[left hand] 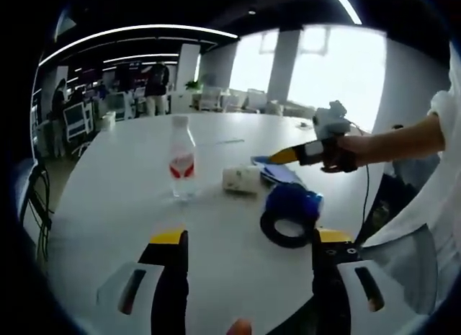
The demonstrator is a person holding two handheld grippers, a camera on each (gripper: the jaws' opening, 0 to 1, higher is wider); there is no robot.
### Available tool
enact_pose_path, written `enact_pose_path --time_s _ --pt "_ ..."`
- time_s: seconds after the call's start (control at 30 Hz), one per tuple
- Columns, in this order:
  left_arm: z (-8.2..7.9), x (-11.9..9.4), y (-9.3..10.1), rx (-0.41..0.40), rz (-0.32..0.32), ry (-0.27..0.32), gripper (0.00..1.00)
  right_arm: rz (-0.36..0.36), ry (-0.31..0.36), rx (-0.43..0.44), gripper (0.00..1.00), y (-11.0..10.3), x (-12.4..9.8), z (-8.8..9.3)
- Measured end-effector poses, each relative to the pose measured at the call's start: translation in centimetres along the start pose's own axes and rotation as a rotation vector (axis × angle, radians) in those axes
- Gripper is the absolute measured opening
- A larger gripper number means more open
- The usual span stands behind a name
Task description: Arrange the tabletop items into an orderly group along one side of the table until the central work area is clear of visible clutter.
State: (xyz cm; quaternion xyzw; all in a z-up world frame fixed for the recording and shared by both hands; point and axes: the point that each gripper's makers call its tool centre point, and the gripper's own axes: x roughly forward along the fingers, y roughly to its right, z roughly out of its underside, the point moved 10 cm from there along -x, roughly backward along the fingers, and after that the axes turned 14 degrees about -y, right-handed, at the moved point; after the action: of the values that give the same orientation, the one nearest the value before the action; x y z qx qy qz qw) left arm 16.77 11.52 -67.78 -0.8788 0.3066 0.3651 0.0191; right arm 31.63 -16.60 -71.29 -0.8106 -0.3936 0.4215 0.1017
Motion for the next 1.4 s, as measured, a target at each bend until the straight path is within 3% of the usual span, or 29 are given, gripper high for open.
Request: enact_pose_path --time_s 0.23,0.57,0.9,1.1,1.4 --pt "0.3 0.0 -0.4 -0.011 -0.007 -0.009 0.65 -0.002 -0.026 0.055 0.42 0.2 1.0 -0.1" --pt "0.8 0.3 -0.5 -0.03 -0.007 -0.018 0.65 -0.002 -0.049 0.072 0.41 1.2 2.2 -0.4" --pt "1.2 0.3 -1.0 -0.052 -0.007 -0.023 0.66 0.009 -0.079 0.09 0.37 0.7 2.9 -0.2" --pt "1.5 0.2 -1.0 -0.06 -0.008 -0.023 0.66 0.018 -0.084 0.117 0.31 1.0 3.1 -0.3" --pt "1.8 0.3 -1.1 -0.061 -0.006 -0.039 0.65 0.01 -0.07 0.153 0.14 1.4 3.3 -0.6"
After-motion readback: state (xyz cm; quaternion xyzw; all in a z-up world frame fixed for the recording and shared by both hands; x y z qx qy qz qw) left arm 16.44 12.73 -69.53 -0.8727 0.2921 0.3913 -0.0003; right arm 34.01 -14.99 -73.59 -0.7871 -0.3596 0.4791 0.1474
